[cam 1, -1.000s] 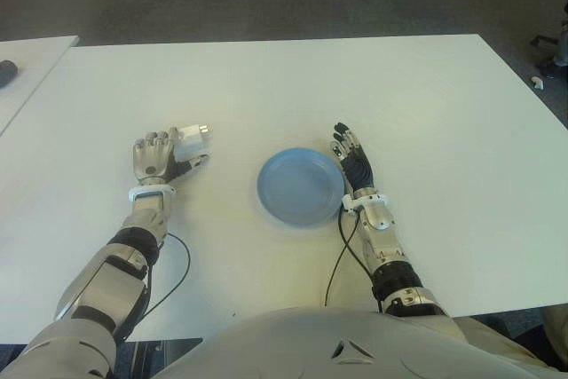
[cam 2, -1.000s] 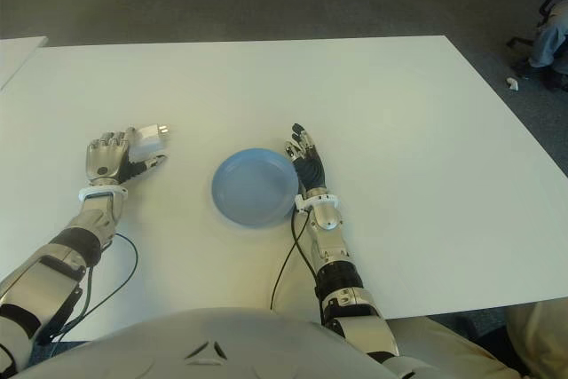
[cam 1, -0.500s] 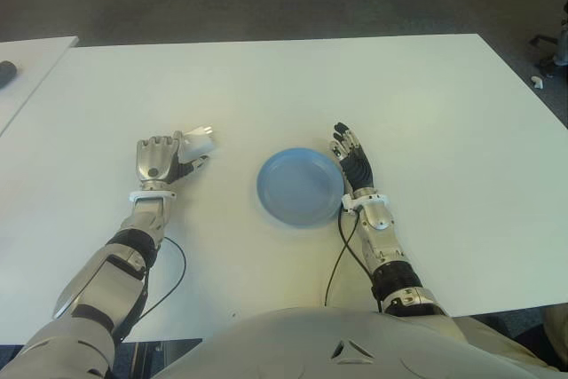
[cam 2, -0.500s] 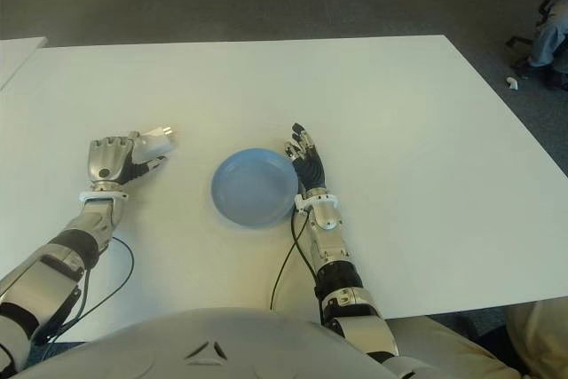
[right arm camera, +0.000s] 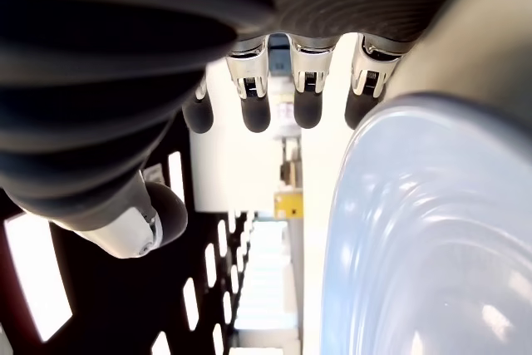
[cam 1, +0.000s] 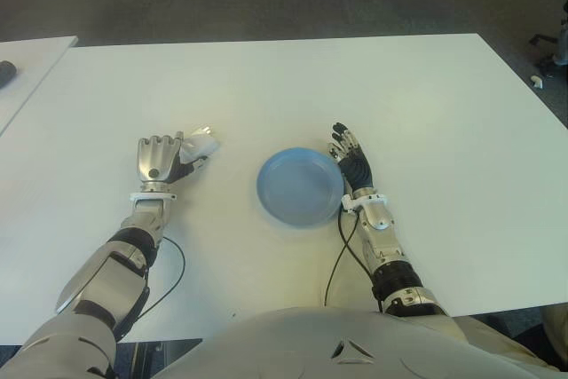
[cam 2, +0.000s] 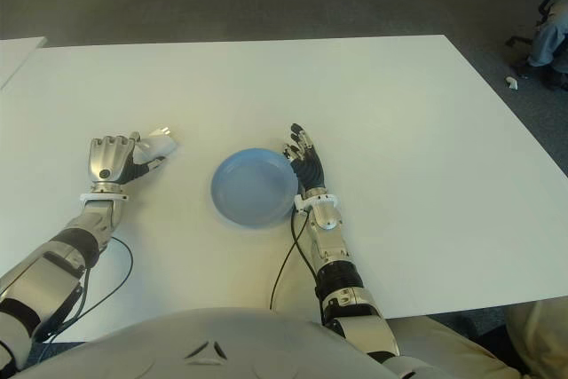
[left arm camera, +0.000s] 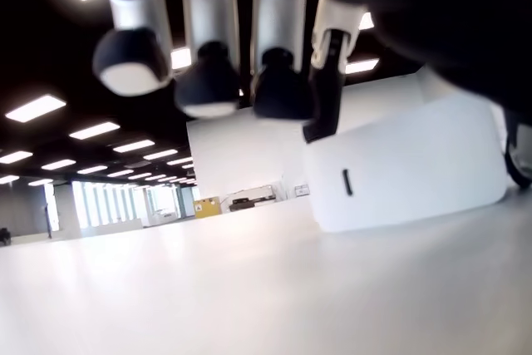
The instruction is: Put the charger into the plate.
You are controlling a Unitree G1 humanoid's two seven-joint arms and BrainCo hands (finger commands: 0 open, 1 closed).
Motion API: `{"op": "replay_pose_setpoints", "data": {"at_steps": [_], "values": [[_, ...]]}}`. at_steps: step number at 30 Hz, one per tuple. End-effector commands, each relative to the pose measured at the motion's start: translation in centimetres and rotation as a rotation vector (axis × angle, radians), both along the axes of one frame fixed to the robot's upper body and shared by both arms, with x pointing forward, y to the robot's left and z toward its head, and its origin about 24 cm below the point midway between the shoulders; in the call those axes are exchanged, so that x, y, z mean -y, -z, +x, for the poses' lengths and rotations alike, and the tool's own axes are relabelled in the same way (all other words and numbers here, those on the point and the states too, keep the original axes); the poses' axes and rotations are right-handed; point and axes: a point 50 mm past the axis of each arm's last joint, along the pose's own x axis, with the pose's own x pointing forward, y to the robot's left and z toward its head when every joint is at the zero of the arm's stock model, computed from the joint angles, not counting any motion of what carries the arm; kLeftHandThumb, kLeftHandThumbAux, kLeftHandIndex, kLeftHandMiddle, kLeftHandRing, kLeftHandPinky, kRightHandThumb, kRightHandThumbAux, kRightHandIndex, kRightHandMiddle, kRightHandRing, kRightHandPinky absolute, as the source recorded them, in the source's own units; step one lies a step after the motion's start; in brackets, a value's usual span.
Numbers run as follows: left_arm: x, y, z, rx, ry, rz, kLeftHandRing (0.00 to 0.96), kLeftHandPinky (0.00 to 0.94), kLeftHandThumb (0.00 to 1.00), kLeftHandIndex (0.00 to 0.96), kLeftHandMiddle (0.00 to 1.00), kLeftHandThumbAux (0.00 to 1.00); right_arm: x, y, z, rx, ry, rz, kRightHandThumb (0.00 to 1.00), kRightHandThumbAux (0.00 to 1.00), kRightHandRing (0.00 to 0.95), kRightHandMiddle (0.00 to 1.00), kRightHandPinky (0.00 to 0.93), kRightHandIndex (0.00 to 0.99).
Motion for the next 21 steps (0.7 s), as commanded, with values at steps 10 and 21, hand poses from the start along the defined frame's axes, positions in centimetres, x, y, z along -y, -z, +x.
{"op": "replay_pose_setpoints", "data": {"at_steps": [10, 21], "values": [[1.71, 5.04, -5.38, -0.262, 0.069, -0.039, 0.858, 0.876, 0.625, 0.805, 0.858, 0.693, 1.19, 8.42, -7.99, -0.478, 0.029, 0.011, 0.146, 0.569, 0.031, 0.032, 0.067, 0.022], [1.75, 5.00, -5.50, -0.245, 0.076, -0.065, 0.855, 0.871, 0.568, 0.791, 0.855, 0.685, 1.31, 8.53, -8.02, -0.482, 0.027, 0.012, 0.126, 0.556, 0.036, 0.037, 0.067, 0.024]]}}
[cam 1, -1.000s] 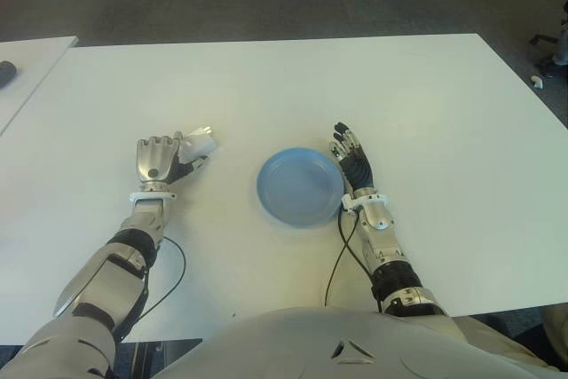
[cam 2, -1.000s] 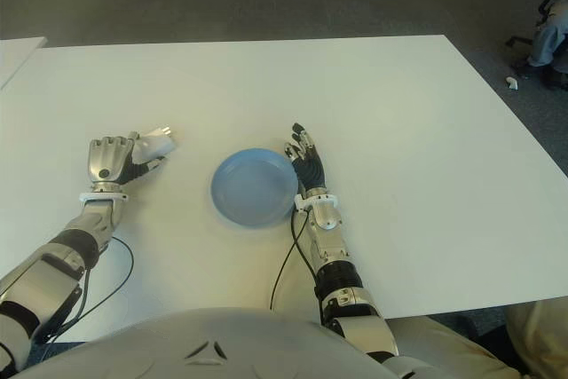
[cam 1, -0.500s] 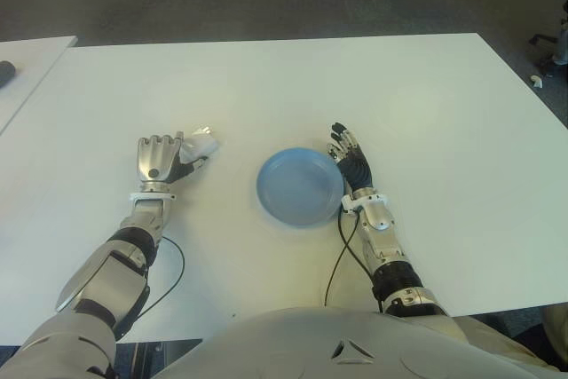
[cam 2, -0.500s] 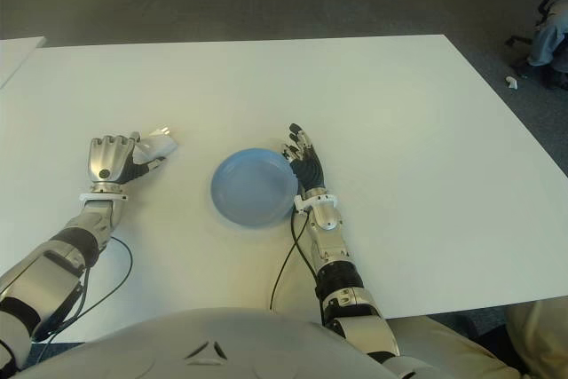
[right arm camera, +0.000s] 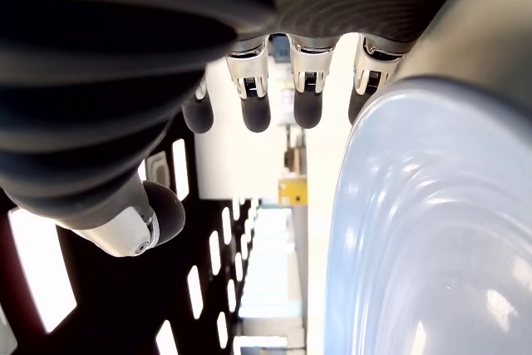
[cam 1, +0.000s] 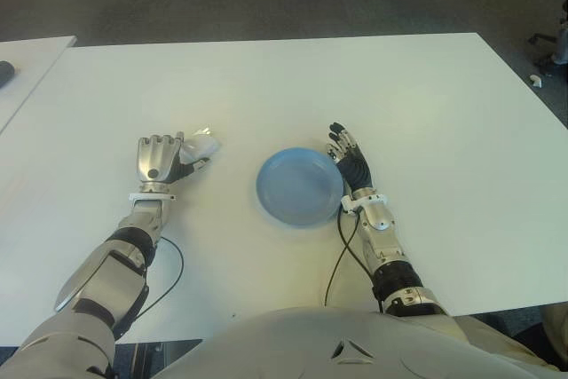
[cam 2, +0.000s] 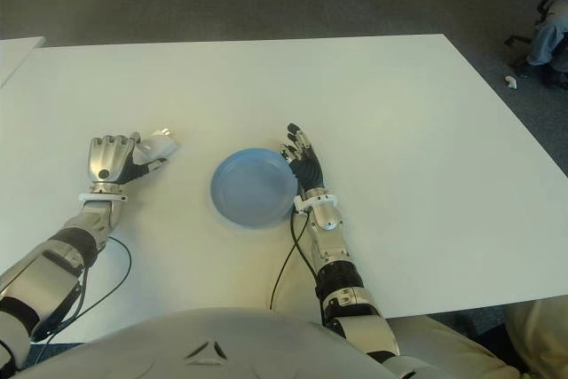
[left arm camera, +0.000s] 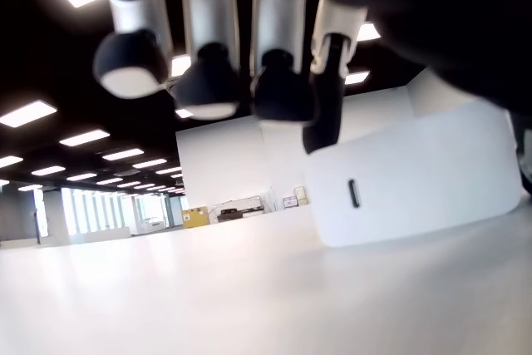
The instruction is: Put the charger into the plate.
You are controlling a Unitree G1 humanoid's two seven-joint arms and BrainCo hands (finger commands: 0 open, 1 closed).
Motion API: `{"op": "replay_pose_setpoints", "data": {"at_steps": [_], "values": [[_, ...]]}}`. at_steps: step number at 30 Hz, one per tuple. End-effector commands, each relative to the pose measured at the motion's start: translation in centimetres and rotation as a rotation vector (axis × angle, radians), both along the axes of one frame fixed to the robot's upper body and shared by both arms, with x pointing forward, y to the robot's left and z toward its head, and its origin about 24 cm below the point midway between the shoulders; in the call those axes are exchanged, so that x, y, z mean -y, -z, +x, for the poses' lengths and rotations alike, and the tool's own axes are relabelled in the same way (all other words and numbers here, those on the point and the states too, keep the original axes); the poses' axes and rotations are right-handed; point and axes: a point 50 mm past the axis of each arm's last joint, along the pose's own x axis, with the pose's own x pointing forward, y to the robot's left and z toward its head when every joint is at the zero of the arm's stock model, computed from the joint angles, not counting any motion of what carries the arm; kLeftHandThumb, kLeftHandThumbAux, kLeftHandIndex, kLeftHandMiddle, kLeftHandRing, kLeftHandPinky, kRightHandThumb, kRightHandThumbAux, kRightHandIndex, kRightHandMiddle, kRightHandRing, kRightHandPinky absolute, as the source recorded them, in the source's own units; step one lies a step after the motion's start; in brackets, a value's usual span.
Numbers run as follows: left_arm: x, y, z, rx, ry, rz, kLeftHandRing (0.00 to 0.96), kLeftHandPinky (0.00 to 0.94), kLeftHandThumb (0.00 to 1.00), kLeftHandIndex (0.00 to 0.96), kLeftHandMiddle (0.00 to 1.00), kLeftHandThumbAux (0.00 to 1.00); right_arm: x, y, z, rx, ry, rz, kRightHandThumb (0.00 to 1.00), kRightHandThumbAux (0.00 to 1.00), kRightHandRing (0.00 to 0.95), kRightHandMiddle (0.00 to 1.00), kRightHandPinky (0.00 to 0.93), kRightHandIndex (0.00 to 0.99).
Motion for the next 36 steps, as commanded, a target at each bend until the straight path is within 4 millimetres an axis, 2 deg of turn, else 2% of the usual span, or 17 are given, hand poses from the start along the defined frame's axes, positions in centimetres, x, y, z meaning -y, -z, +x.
{"op": "replay_pose_setpoints", "data": {"at_steps": [1, 12, 23, 30, 36], "values": [[1.8, 5.1, -5.4, -0.263, 0.049, -0.046, 0.855, 0.871, 0.565, 0.791, 0.855, 0.684, 1.3, 8.6, -8.0, -0.494, 0.052, -0.001, 0.125, 0.556, 0.036, 0.037, 0.067, 0.024], [1.9, 4.7, -5.2, -0.197, 0.056, -0.071, 0.877, 0.886, 0.531, 0.795, 0.877, 0.704, 1.3, 8.7, -7.9, -0.497, 0.043, -0.007, 0.096, 0.544, 0.036, 0.038, 0.069, 0.023], [2.1, 3.8, -4.2, -0.125, 0.072, -0.123, 0.889, 0.899, 0.654, 0.837, 0.891, 0.697, 1.3, 8.7, -7.9, -0.501, 0.040, -0.011, 0.073, 0.528, 0.039, 0.042, 0.066, 0.016], [2.6, 2.8, -2.8, -0.082, 0.090, -0.151, 0.881, 0.889, 0.751, 0.846, 0.888, 0.677, 1.2, 8.7, -7.9, -0.500, 0.037, -0.016, 0.069, 0.512, 0.037, 0.039, 0.064, 0.007], [2.6, 2.6, -2.6, -0.075, 0.090, -0.159, 0.875, 0.886, 0.785, 0.843, 0.884, 0.668, 1.2, 8.7, -7.8, -0.501, 0.032, -0.018, 0.077, 0.505, 0.036, 0.038, 0.067, 0.003]]}}
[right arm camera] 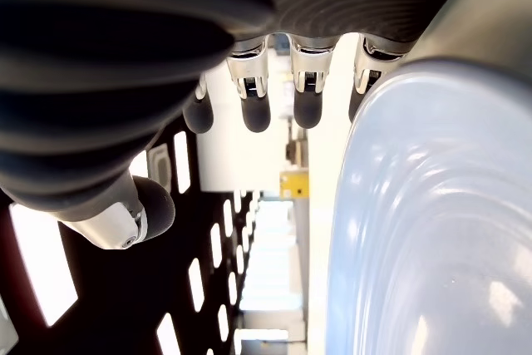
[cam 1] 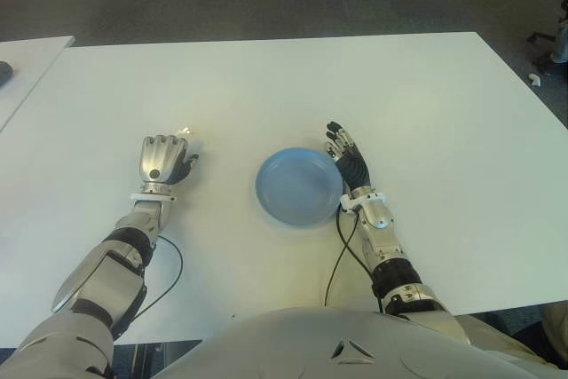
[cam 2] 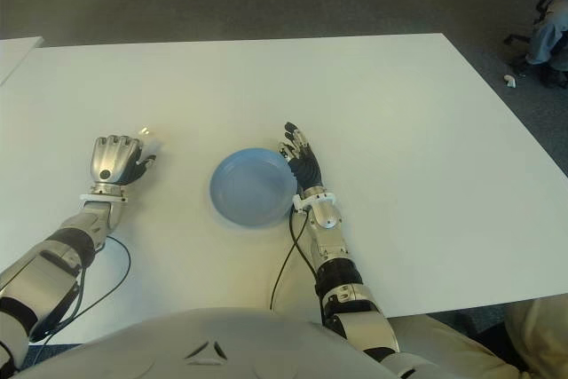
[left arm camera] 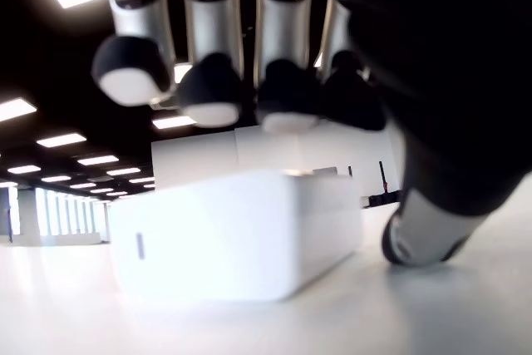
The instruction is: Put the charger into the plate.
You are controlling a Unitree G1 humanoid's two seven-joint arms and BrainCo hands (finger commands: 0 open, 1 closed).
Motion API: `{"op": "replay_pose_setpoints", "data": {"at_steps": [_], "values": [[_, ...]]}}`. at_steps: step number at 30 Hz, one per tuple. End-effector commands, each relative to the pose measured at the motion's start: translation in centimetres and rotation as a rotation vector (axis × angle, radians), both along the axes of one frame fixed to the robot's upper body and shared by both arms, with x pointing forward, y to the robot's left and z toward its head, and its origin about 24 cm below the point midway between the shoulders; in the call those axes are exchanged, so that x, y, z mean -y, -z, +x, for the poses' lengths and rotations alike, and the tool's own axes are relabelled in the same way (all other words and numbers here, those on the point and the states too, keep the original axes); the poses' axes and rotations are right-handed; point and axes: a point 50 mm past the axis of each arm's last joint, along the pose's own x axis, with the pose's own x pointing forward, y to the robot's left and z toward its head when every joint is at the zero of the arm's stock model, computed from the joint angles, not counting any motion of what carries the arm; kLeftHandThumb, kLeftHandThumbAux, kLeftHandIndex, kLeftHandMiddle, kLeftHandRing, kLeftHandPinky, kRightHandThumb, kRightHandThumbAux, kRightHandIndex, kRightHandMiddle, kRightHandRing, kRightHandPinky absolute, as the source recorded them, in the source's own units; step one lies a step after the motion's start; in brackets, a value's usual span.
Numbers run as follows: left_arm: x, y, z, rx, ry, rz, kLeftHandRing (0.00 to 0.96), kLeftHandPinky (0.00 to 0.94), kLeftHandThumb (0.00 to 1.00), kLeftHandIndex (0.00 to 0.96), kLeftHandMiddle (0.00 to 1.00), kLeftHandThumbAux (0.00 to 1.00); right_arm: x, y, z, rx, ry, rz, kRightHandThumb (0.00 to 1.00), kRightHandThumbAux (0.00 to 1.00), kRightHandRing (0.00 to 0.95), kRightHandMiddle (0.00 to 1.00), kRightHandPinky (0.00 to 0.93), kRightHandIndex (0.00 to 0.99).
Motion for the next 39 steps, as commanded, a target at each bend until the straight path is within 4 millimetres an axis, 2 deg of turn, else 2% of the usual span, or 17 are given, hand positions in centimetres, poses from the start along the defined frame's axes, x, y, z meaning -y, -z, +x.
{"op": "replay_pose_setpoints", "data": {"at_steps": [1, 14, 39], "values": [[2.0, 3.1, -2.7, -0.138, 0.020, -0.079, 0.875, 0.885, 0.784, 0.842, 0.883, 0.668, 1.3, 8.7, -8.1, -0.505, 0.046, -0.018, 0.077, 0.505, 0.036, 0.038, 0.067, 0.003], [2.2, 2.4, -2.1, -0.098, 0.036, -0.085, 0.871, 0.889, 0.722, 0.830, 0.878, 0.683, 1.2, 8.7, -8.1, -0.501, 0.036, -0.025, 0.075, 0.499, 0.030, 0.033, 0.063, 0.000], [3.1, 1.1, -1.5, -0.023, 0.077, -0.129, 0.872, 0.889, 0.692, 0.818, 0.874, 0.691, 1.1, 8.7, -8.1, -0.506, 0.015, -0.040, 0.078, 0.509, 0.023, 0.023, 0.055, 0.000]]}}
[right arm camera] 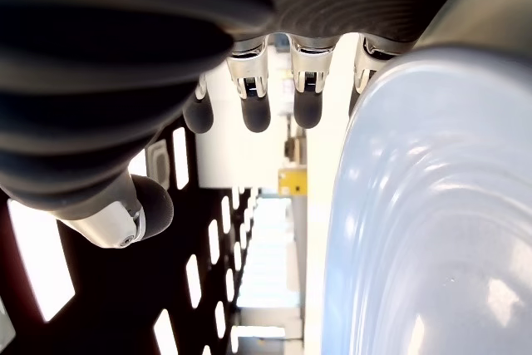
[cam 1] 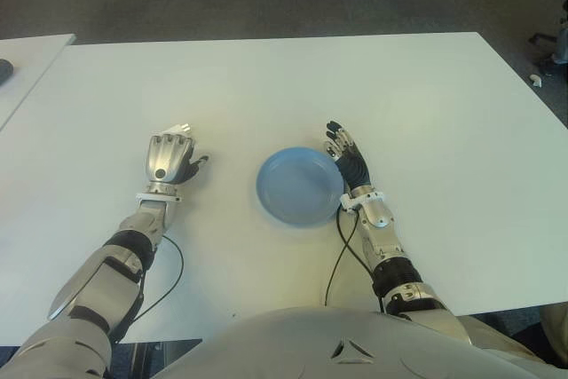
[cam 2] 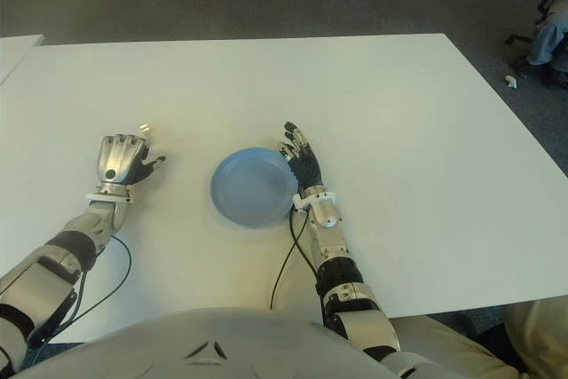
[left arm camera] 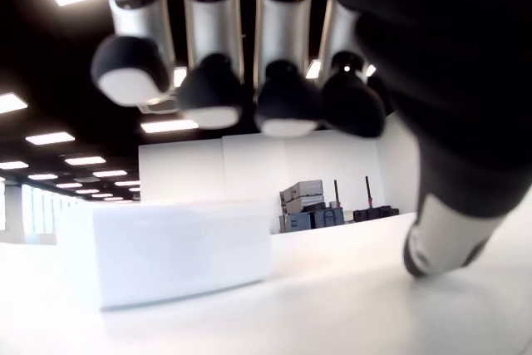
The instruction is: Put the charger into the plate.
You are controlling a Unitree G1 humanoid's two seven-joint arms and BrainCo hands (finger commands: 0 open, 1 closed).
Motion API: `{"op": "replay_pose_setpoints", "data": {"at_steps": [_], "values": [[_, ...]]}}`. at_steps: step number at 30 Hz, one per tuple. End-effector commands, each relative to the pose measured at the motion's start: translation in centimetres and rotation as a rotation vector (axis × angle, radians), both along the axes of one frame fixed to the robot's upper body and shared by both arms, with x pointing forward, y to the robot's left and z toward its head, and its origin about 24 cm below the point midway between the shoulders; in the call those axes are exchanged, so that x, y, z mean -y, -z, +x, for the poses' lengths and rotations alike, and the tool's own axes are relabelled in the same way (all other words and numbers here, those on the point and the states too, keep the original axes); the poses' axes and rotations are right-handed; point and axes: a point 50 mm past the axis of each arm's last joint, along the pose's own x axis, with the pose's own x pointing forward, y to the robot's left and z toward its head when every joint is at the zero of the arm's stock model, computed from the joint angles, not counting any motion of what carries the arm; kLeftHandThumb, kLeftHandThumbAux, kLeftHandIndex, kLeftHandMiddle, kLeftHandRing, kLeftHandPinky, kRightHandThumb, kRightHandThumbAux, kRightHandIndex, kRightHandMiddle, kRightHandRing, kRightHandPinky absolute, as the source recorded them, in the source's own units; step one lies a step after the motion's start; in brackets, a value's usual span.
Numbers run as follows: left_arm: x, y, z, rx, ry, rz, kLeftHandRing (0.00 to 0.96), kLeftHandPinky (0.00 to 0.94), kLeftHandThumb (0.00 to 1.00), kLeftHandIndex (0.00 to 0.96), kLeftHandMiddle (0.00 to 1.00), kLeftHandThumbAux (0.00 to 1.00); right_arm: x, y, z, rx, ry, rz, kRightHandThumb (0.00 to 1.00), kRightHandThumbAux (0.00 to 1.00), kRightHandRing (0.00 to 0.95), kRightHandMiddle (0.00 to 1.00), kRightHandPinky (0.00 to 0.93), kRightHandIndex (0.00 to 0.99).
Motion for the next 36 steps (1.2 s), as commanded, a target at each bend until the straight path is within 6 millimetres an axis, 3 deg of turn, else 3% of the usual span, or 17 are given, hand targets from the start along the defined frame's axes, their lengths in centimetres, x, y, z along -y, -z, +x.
{"op": "replay_pose_setpoints", "data": {"at_steps": [1, 5, 10, 13, 15, 18, 19, 20, 23, 29, 36], "values": [[1.8, 1.8, -1.7, -0.073, 0.028, -0.071, 0.872, 0.889, 0.690, 0.818, 0.874, 0.691, 1.2, 8.7, -8.2, -0.507, 0.032, -0.030, 0.078, 0.509, 0.023, 0.023, 0.054, 0.000], [2.0, 1.4, -1.7, -0.061, 0.032, -0.075, 0.870, 0.887, 0.681, 0.817, 0.873, 0.694, 1.2, 8.7, -8.2, -0.507, 0.032, -0.029, 0.081, 0.511, 0.021, 0.021, 0.050, 0.000], [2.4, -0.6, -1.8, 0.022, 0.078, -0.147, 0.869, 0.879, 0.640, 0.812, 0.871, 0.700, 1.2, 8.7, -8.3, -0.505, 0.031, -0.031, 0.086, 0.520, 0.022, 0.022, 0.058, 0.000], [2.4, -1.4, -1.8, 0.061, 0.101, -0.181, 0.856, 0.851, 0.527, 0.794, 0.861, 0.671, 1.2, 8.7, -8.3, -0.506, 0.028, -0.035, 0.093, 0.529, 0.022, 0.021, 0.061, 0.000], [2.2, -1.6, -1.8, 0.069, 0.110, -0.189, 0.800, 0.781, 0.444, 0.676, 0.812, 0.590, 1.3, 8.8, -8.3, -0.506, 0.025, -0.040, 0.098, 0.536, 0.022, 0.021, 0.063, 0.000], [1.8, -1.5, -1.7, 0.041, 0.116, -0.165, 0.510, 0.512, 0.361, 0.459, 0.529, 0.458, 1.3, 8.8, -8.3, -0.505, 0.021, -0.046, 0.105, 0.546, 0.022, 0.021, 0.066, 0.000], [1.6, -1.4, -1.7, 0.028, 0.119, -0.153, 0.326, 0.327, 0.341, 0.301, 0.347, 0.395, 1.3, 8.8, -8.3, -0.505, 0.020, -0.047, 0.108, 0.552, 0.023, 0.022, 0.068, 0.002], [1.4, -1.4, -1.7, 0.019, 0.120, -0.146, 0.208, 0.209, 0.328, 0.200, 0.231, 0.355, 1.3, 8.8, -8.3, -0.505, 0.019, -0.049, 0.111, 0.556, 0.024, 0.023, 0.069, 0.004], [0.9, -0.9, -1.6, -0.013, 0.125, -0.117, 0.068, 0.068, 0.321, 0.067, 0.077, 0.292, 1.3, 8.8, -8.3, -0.503, 0.018, -0.051, 0.114, 0.561, 0.025, 0.025, 0.071, 0.006], [0.6, -0.5, -1.4, -0.067, 0.135, -0.058, 0.007, 0.007, 0.337, 0.007, 0.008, 0.162, 1.2, 8.9, -8.3, -0.504, 0.013, -0.056, 0.120, 0.564, 0.030, 0.027, 0.074, 0.010], [0.6, -0.1, -1.5, -0.092, 0.129, -0.041, 0.000, 0.000, 0.315, 0.000, 0.000, 0.100, 1.3, 9.0, -8.5, -0.503, 0.013, -0.054, 0.124, 0.569, 0.033, 0.031, 0.072, 0.013]]}}
